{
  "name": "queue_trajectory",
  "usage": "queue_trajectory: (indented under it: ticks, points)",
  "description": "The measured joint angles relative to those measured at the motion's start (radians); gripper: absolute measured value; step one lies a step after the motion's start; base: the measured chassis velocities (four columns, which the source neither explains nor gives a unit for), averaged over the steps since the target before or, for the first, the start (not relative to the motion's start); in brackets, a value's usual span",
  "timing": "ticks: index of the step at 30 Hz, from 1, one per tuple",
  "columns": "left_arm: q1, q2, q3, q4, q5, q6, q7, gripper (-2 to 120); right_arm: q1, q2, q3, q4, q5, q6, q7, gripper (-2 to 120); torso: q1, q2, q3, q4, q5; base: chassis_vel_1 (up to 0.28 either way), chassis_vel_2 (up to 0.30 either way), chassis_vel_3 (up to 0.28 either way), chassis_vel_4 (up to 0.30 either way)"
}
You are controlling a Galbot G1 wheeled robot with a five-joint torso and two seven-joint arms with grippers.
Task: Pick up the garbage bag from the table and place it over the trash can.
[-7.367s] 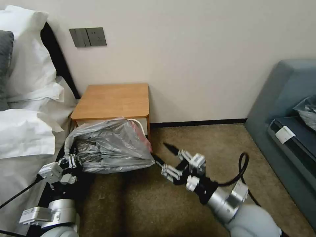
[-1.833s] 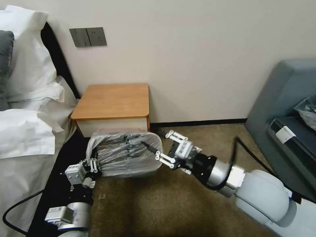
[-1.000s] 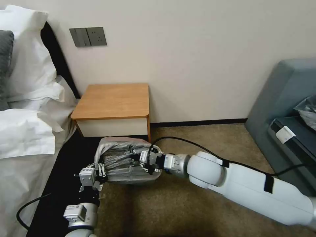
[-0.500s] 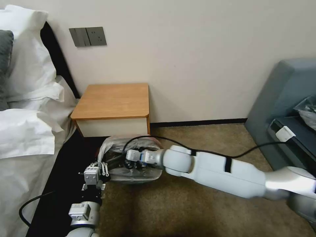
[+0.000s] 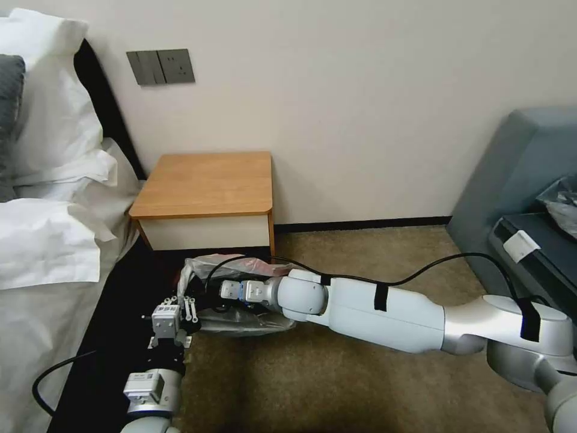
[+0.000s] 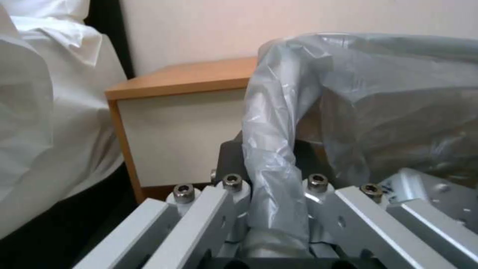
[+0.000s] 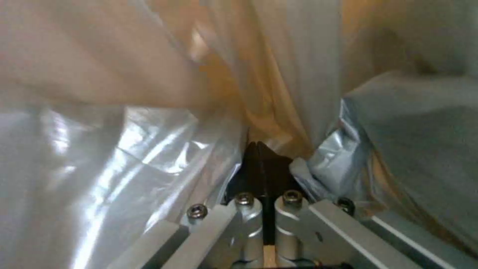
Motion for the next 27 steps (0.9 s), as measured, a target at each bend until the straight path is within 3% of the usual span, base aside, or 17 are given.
queue_trajectory:
  ticks: [14, 27]
  points:
    - [0.003, 0.000, -0.024, 0.034, -0.055, 0.008, -0.013, 7, -0.003, -0.116, 0.026, 0.169, 0.026, 0.014, 0.006, 0, 0.000, 0.000, 0.000, 0.0000, 0.0000, 0.000, 0.000, 0.000, 0.000]
    - [0.029, 0.000, -0.024, 0.049, -0.109, 0.019, -0.030, 7, -0.161, -0.335, 0.216, 0.366, 0.019, 0.040, -0.005, 0, 0.000, 0.000, 0.000, 0.0000, 0.0001, 0.000, 0.000, 0.000, 0.000]
